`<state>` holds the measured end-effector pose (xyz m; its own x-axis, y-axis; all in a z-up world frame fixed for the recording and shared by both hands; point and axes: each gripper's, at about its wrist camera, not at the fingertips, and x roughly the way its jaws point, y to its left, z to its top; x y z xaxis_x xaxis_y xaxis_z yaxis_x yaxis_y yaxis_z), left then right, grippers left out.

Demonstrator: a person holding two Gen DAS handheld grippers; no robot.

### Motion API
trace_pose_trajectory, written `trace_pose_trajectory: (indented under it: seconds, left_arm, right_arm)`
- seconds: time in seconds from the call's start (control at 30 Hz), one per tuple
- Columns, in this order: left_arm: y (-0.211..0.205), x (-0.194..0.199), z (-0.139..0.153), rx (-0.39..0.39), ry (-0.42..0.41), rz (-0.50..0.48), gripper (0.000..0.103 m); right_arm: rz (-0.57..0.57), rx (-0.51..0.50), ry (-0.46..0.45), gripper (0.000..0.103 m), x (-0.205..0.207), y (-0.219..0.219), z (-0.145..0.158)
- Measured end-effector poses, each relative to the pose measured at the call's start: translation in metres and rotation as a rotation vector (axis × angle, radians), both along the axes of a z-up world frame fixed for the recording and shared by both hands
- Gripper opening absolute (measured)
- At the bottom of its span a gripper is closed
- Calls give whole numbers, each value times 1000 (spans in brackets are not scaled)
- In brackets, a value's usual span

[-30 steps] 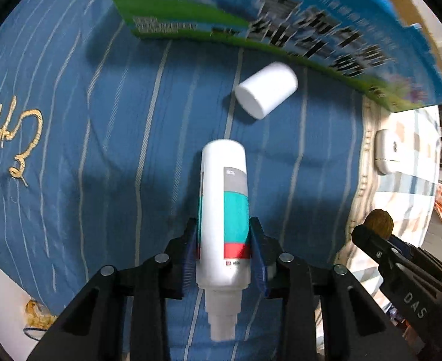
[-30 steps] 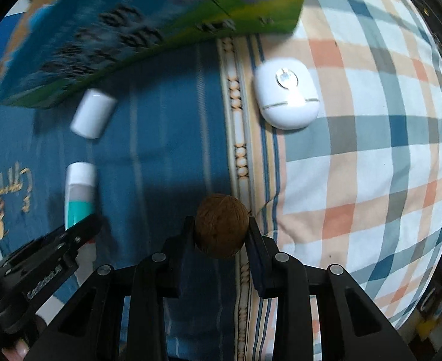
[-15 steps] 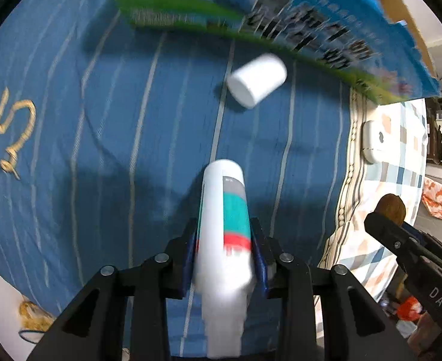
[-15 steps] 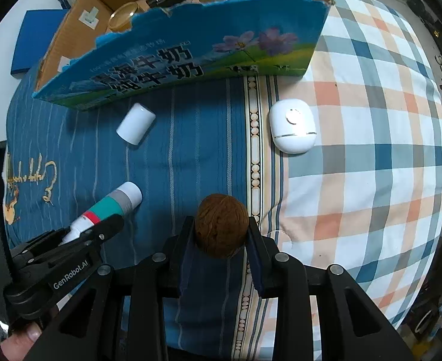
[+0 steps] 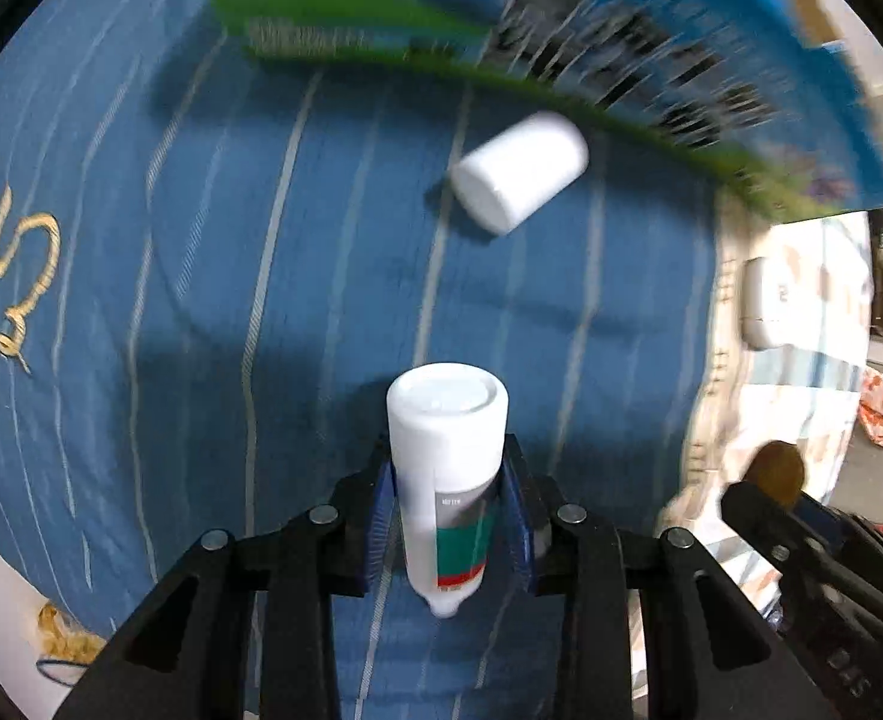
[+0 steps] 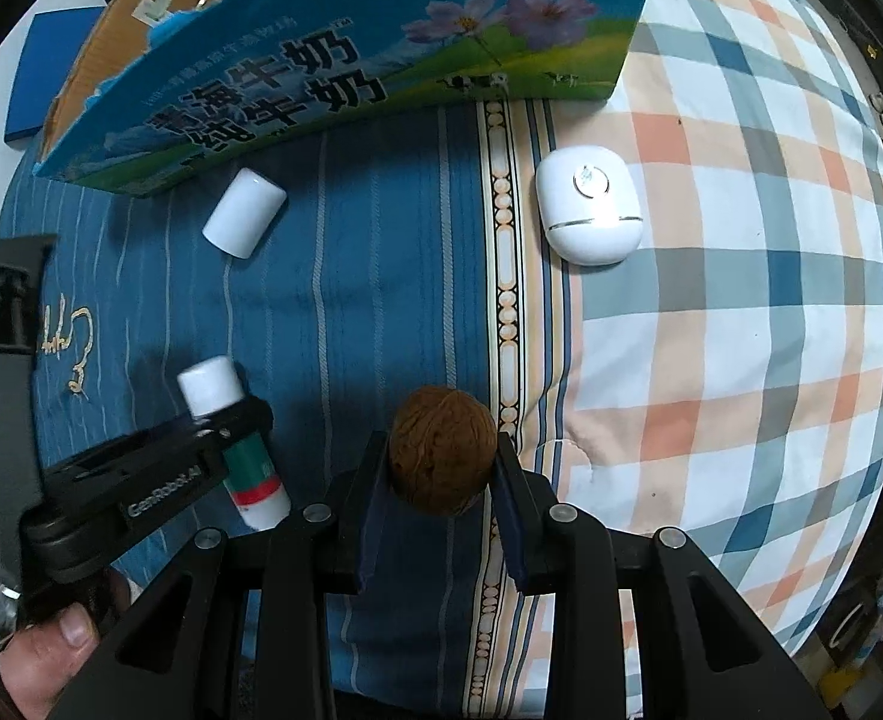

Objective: Organize rigid objects
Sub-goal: 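Carry the spray bottle and walnut into the box and release both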

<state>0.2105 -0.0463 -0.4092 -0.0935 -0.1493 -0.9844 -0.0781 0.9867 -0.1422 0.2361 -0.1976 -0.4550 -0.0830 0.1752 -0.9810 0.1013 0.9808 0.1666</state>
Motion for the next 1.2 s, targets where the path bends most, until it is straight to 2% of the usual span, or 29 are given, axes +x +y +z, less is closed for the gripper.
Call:
trace_pose_trajectory:
  seconds: [0.23, 0.43, 0.57, 0.7, 0.8, 0.93, 1.03, 1.2]
  left_arm:
    - [-3, -10, 67, -24, -165, -15, 30]
    - [0, -5, 139, -45, -341, -24, 30]
    - [1, 13, 186, -85, -440, -27, 30]
    - [-3, 29, 216, -94, -497, -43, 30]
    - [-4, 48, 232, -106, -525, -51, 30]
    - [-2, 77, 237, -142, -517, -47, 30]
    - [-2, 103, 232, -142, -487, -47, 30]
    - [3, 141, 200, -124, -381, -62, 30]
  right_arm:
    - [5, 5, -100, 35, -1, -3, 35]
    - [4, 36, -194, 34, 4, -4, 76]
    - [4, 74, -259, 34, 13, -5, 110]
    - [9, 99, -319, 34, 30, -5, 143]
    - [19, 103, -354, 34, 46, -1, 159]
    - [20, 110, -391, 34, 73, 1, 170]
    - [11, 121, -381, 34, 97, 3, 163]
    - [22, 113, -314, 34, 136, 9, 137]
